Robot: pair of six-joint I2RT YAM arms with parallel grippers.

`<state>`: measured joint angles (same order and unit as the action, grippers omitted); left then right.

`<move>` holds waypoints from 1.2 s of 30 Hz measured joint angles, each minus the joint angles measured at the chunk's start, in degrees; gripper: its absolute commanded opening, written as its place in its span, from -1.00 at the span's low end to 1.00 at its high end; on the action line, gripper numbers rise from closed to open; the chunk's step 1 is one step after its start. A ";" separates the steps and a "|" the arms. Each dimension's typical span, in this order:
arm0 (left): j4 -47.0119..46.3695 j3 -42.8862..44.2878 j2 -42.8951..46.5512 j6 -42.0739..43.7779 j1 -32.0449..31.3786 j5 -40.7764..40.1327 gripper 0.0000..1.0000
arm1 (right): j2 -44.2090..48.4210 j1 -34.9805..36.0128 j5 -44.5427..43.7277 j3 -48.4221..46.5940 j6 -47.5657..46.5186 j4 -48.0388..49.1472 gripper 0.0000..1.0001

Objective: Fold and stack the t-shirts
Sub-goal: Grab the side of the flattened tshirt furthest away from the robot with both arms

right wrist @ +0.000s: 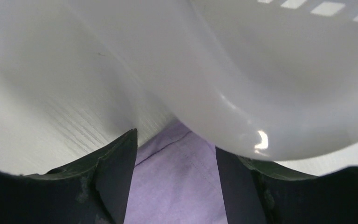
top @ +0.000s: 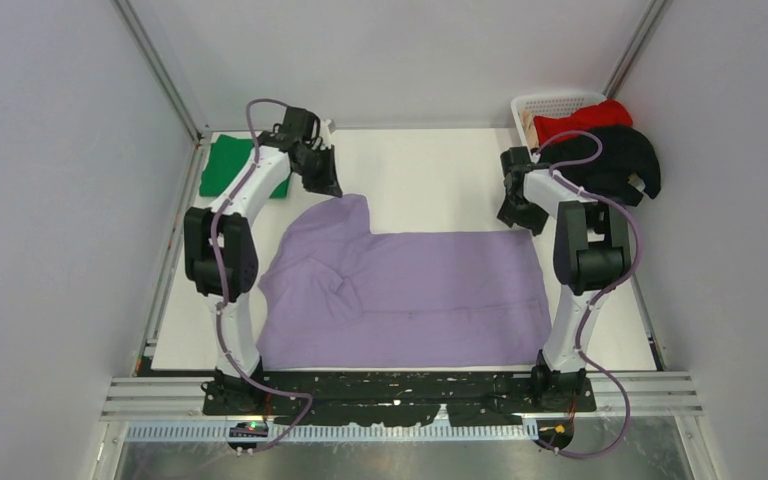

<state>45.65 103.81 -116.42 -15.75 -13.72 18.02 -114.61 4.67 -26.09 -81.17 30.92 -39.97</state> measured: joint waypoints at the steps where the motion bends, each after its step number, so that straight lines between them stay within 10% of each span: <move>1: -0.11 -1.07 0.98 0.15 -0.17 0.00 -1.00 | 0.50 -0.04 0.00 0.83 0.07 0.31 0.18; 18: -2.14 -8.94 9.73 4.63 -1.73 -0.02 -1.00 | 3.54 -0.04 0.50 5.97 0.70 3.37 -0.89; 36: -2.25 -24.44 27.50 10.56 -9.27 -7.30 -1.00 | 18.43 1.03 2.86 15.17 -3.02 6.38 -0.90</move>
<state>43.40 79.37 -88.92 -5.19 -22.98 10.72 -96.18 5.69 -23.22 -66.00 27.90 -33.58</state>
